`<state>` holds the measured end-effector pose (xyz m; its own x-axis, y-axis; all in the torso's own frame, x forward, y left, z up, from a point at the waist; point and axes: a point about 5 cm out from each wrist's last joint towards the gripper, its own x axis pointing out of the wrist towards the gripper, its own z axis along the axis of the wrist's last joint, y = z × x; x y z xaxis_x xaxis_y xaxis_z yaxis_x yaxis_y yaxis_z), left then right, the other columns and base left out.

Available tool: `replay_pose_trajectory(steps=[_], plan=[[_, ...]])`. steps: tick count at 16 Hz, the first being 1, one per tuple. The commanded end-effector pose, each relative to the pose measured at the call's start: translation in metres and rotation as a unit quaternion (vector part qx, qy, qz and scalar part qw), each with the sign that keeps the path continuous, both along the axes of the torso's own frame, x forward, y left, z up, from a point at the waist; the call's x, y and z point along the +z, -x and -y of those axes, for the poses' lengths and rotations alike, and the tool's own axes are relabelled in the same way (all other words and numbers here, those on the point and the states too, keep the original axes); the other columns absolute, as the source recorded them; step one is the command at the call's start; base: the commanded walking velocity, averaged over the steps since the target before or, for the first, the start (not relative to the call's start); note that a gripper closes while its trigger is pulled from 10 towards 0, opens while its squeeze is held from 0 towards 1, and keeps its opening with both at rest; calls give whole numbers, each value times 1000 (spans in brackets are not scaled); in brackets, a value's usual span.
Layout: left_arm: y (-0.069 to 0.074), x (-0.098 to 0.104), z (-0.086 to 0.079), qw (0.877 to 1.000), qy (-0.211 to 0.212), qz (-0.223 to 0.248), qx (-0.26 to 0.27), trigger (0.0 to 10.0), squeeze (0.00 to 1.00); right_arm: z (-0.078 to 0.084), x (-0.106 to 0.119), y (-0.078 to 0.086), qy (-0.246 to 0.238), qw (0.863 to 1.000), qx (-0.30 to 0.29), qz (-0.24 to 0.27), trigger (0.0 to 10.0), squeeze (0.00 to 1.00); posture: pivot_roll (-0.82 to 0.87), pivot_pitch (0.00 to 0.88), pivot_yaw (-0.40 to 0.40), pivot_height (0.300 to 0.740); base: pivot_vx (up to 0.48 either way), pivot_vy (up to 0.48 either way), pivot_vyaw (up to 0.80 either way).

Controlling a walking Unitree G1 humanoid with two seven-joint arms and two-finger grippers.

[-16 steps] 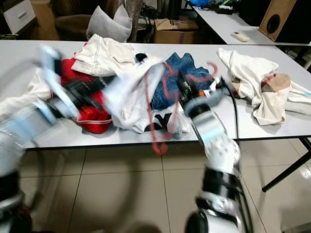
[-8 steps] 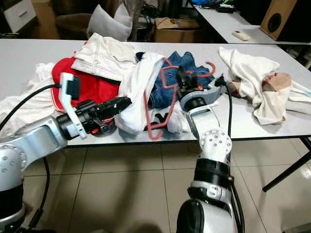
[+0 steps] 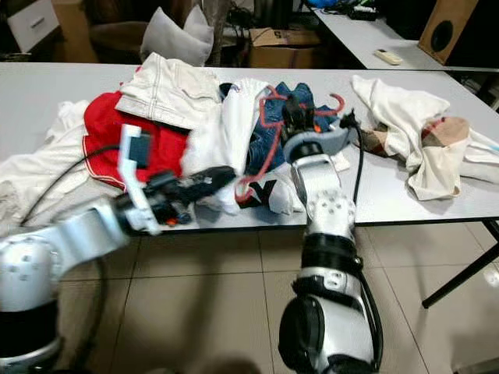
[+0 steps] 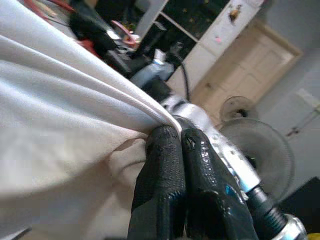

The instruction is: Hang hanger

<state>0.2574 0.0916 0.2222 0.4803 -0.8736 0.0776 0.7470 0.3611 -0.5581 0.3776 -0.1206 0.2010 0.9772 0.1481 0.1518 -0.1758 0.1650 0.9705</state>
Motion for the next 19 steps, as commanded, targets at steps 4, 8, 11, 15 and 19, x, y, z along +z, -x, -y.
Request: replay_pose_trajectory(steps=[4, 8, 11, 15, 19], plan=[[4, 23, 16, 997, 60, 18, -46, 0, 0, -13, 7, -4, -17, 1000, -7, 9, 10000, 0, -70, 0, 5, 740, 0, 0, 0], [0, 37, -2, 995, 87, 27, -29, 0, 0, -12, 5, -7, -24, 1000, -14, 7, 10000, 0, -62, 0, 1, 740, 0, 0, 0], [2, 31, -1, 997, 69, 14, -38, 0, 0, -12, 6, -9, -33, 999, -16, 7, 10000, 0, -62, 0, 1, 740, 0, 0, 0], [16, 18, 29, 994, 49, -21, -100, 0, 0, -12, 13, -12, -74, 997, -23, 13, 10000, 0, -65, 0, 3, 740, 0, 0, 0], [6, -29, 25, 990, -131, -42, -31, 0, 0, -11, 19, -13, -117, 993, -10, 21, 10000, 0, -66, 0, -16, 740, 0, 0, 0]])
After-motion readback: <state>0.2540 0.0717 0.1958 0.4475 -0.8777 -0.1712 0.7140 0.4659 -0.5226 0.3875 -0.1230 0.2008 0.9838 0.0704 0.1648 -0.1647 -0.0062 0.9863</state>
